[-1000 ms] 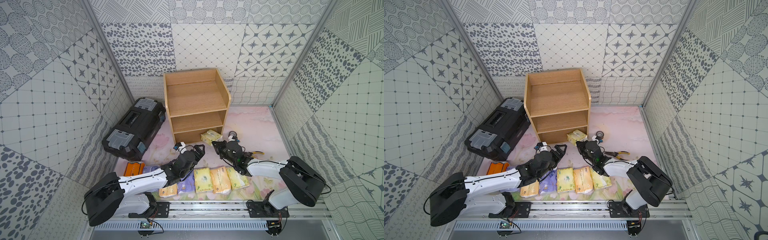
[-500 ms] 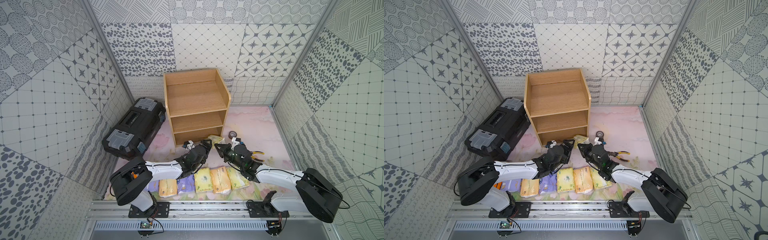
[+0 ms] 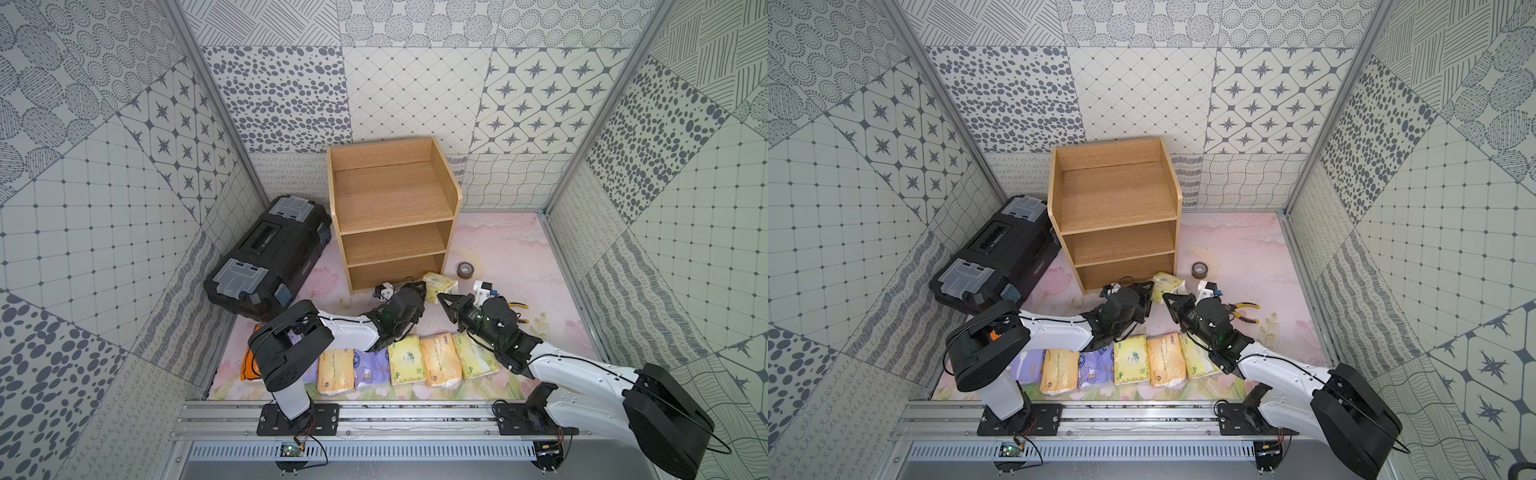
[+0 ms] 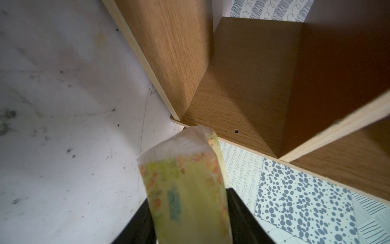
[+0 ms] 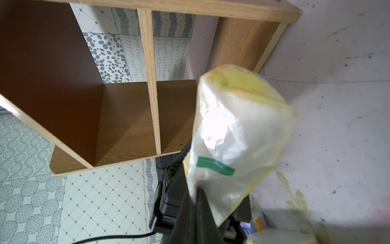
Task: Remove the tissue boxes from the shelf
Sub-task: Pick up a box of tissues from the shelf, then place the box of tissues at the center of the board.
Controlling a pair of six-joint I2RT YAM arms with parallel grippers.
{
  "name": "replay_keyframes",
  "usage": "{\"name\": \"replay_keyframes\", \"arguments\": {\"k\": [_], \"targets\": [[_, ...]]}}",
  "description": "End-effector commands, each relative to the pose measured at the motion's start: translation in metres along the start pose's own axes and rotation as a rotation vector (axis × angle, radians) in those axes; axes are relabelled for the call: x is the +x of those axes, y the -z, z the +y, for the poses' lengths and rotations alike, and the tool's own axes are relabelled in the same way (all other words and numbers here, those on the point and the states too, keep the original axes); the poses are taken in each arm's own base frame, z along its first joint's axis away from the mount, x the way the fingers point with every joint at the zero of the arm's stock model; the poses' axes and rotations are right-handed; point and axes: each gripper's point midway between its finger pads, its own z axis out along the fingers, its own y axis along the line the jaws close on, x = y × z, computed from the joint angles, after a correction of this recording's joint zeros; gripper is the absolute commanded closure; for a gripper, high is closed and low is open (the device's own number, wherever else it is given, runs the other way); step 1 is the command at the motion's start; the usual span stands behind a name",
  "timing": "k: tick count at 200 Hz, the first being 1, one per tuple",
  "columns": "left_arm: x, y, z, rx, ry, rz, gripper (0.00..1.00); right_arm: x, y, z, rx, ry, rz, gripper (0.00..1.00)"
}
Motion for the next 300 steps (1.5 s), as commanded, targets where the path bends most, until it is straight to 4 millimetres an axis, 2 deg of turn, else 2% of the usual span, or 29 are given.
{"name": "replay_keyframes", "arguments": {"k": [1,33,47,55,68,76,103,120,154,199,232,277,290,300], "targets": [[0.003,-0.006,-0.022,0.081,0.054,0.003,0.62,0.0,0.008,0.005,-0.024,0.007,0.004,1.0],[0.007,-0.005,-0.023,0.08,0.033,0.012,0.72,-0.002,0.019,-0.004,0.023,0.056,-0.009,1.0],[0.011,-0.004,-0.021,0.074,0.016,0.02,0.74,-0.007,0.026,-0.007,0.071,0.142,-0.028,0.66],[0.013,-0.004,-0.018,0.065,0.002,0.025,0.75,-0.011,0.032,-0.006,0.107,0.211,-0.045,0.51],[0.02,-0.003,-0.013,0.047,-0.037,0.038,0.76,-0.02,0.045,-0.004,0.163,0.318,-0.078,0.37],[0.025,-0.002,-0.009,0.033,-0.064,0.048,0.76,-0.025,0.056,-0.001,0.179,0.372,-0.103,0.33],[0.05,-0.006,-0.001,0.013,-0.178,0.109,0.77,-0.043,0.089,0.013,0.225,0.561,-0.182,0.31],[0.067,-0.014,-0.004,0.011,-0.259,0.159,0.77,-0.051,0.107,0.02,0.241,0.622,-0.224,0.31],[0.089,-0.032,-0.006,0.012,-0.396,0.194,0.77,-0.053,0.118,0.025,0.228,0.646,-0.235,0.31],[0.096,-0.053,0.013,-0.022,-0.451,0.189,0.76,-0.049,0.118,0.021,0.221,0.623,-0.216,0.31],[0.09,-0.057,0.029,-0.053,-0.514,0.157,0.77,-0.05,0.121,0.019,0.213,0.615,-0.229,0.31],[0.086,-0.055,0.04,-0.08,-0.548,0.159,0.77,-0.052,0.123,0.018,0.225,0.622,-0.236,0.31],[0.082,-0.052,0.044,-0.089,-0.547,0.151,0.73,-0.053,0.124,0.018,0.227,0.622,-0.242,0.31],[0.079,-0.05,0.047,-0.1,-0.547,0.147,0.64,-0.054,0.124,0.018,0.228,0.621,-0.249,0.31]]}}
